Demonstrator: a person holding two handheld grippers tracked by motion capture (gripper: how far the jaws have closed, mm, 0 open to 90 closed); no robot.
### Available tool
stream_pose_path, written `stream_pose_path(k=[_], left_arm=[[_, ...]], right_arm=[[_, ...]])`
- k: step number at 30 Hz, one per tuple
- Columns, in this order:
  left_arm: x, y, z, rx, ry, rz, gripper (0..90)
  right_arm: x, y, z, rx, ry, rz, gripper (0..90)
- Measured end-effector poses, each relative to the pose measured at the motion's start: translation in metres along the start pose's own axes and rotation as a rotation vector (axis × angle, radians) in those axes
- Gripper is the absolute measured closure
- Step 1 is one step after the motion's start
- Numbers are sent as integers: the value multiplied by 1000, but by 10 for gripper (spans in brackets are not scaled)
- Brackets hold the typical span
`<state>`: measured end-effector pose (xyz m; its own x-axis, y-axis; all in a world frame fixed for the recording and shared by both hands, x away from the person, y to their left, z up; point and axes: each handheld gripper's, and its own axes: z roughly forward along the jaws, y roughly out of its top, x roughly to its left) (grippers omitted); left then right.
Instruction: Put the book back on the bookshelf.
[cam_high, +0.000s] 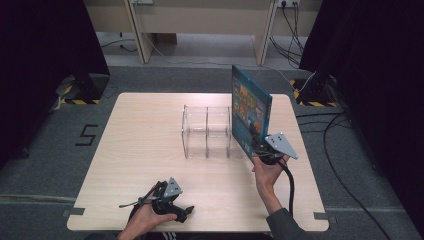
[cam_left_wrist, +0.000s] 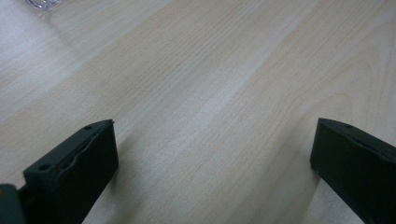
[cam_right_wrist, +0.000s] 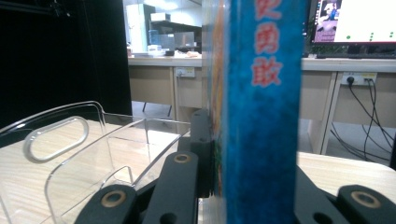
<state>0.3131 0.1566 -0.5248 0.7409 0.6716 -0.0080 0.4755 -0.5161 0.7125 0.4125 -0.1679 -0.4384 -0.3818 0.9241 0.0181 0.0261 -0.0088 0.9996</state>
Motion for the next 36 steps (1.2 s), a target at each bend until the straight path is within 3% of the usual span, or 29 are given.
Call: stream_pose_path(k=[8, 11, 14, 19, 24, 31, 34, 36], left_arm=[[0, 0, 0, 1, 0, 0, 0], [-1, 0, 0, 0, -1, 0, 0], [-1, 0, 0, 1, -2, 2, 0], [-1, -1, 0, 0, -1, 2, 0], [-1, -1, 0, -2, -3, 3, 0], [-1, -1, 0, -3, -3, 2, 0], [-1, -1, 0, -2, -3, 2, 0], [-1, -1, -1, -3, -3, 2, 0]], right_arm=[[4, -5, 3, -24, -12, -14, 823], [7, -10, 0, -31, -23, 3, 817], [10, -12, -6, -3, -38, -14, 812], [9, -20, -15, 53, -52, 7, 809], [5, -21, -18, 57, -63, 55, 804], [0, -23, -25, 69, -78, 71, 743], [0, -23, -27, 74, -68, 59, 733], [2, -22, -28, 86, -49, 61, 681]])
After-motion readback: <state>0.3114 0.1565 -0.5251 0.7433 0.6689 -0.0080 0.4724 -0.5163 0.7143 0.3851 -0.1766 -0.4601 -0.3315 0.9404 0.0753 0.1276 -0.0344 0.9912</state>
